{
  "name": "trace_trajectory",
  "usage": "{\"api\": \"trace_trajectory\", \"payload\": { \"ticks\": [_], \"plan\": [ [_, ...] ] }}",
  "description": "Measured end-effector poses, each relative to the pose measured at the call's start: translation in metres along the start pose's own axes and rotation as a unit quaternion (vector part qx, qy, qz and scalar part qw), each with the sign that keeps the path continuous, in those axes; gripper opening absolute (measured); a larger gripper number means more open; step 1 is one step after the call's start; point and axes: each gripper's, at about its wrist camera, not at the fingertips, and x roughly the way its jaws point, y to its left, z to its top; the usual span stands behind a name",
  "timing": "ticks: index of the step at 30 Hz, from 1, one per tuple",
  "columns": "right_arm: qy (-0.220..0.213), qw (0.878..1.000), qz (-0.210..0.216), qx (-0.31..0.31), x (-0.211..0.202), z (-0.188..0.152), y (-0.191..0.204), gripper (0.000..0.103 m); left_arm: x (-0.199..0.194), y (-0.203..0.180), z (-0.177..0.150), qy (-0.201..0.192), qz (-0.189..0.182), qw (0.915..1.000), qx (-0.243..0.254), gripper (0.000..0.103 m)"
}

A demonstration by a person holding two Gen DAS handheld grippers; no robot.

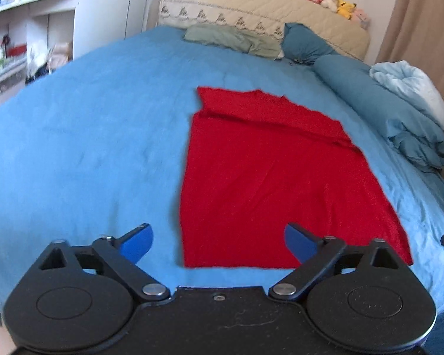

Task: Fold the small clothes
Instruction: 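Grasp the sweater hem with the left tool while the right tool grasps beside it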

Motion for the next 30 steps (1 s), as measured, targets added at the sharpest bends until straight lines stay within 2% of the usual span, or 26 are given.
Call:
{"api": "trace_trajectory", "payload": {
  "ticks": [3,5,10,16,18,20,21,23,27,30],
  "plan": [
    [0.016,1.0,-0.016,0.013,0.018,-0.018,-0.002,0.103,0.019,0.008,-0.008,0.009,-0.004,0.9999,-0.011,0.087],
    [0.023,0.999,-0.028,0.028,0.029,-0.027,-0.005,0.103,0.032,0.01,-0.01,0.012,-0.007,0.9998,-0.017,0.079],
    [0.027,0.997,-0.058,0.05,0.052,-0.039,-0.008,0.101,0.056,0.014,-0.017,0.025,0.002,0.9993,-0.026,0.067],
    [0.049,0.995,-0.065,0.058,0.077,-0.044,-0.012,0.073,0.07,0.01,-0.025,0.034,0.02,0.9992,-0.003,0.055],
    [0.048,0.995,-0.068,0.057,0.082,-0.045,-0.014,0.068,0.072,0.009,-0.025,0.037,0.029,0.9989,0.001,0.043],
    [0.046,0.995,-0.066,0.056,0.083,-0.044,-0.014,0.055,0.075,0.012,-0.025,0.04,0.032,0.9987,-0.002,0.029],
    [0.046,0.995,-0.064,0.054,0.084,-0.043,-0.014,0.047,0.075,0.013,-0.025,0.041,0.033,0.9986,-0.004,0.027],
    [0.045,0.996,-0.06,0.049,0.086,-0.042,-0.012,0.038,0.076,0.013,-0.024,0.044,0.032,0.9985,-0.006,0.014],
    [0.045,0.997,-0.056,0.042,0.088,-0.041,-0.008,0.023,0.076,0.01,-0.022,0.049,0.034,0.9982,0.002,0.007],
    [0.043,0.997,-0.054,0.043,0.087,-0.039,-0.009,0.021,0.073,0.007,-0.02,0.05,0.04,0.9979,0.006,0.005]
  ]
}}
